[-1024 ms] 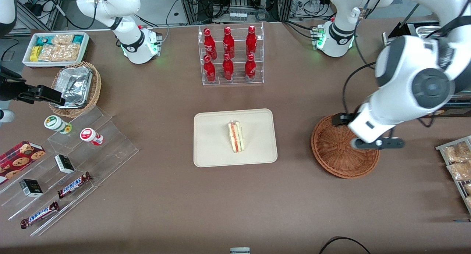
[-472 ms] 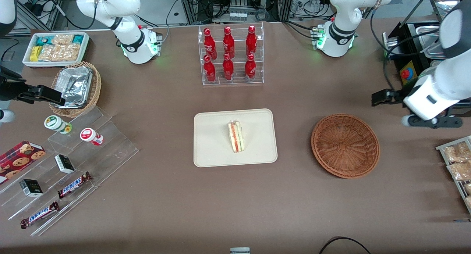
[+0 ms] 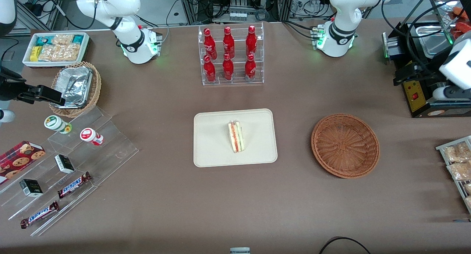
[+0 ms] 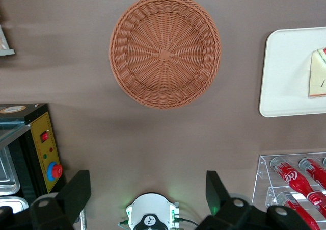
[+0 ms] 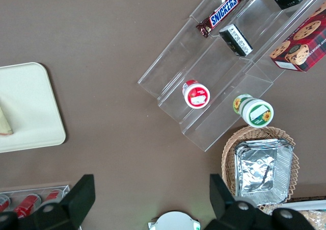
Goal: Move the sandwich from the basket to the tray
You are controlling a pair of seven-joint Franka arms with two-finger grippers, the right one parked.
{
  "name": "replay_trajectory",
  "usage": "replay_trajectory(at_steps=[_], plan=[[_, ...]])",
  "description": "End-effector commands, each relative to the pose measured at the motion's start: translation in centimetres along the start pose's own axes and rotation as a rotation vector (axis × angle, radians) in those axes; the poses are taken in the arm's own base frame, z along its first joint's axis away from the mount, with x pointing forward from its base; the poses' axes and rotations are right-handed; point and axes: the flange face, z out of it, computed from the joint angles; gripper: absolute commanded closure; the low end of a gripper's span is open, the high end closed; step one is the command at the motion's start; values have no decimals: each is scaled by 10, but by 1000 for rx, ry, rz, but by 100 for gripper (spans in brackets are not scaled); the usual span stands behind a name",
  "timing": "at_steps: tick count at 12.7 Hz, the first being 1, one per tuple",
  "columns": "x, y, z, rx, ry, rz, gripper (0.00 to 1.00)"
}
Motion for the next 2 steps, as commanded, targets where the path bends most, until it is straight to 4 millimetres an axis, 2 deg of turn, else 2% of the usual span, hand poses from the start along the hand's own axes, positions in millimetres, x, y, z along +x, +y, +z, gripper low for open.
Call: replay_trajectory(at_steps=[1,2], plan=[[-14,-6,-6,22,-2,1,0],[-13,-5,-6,36,-2,1,0]])
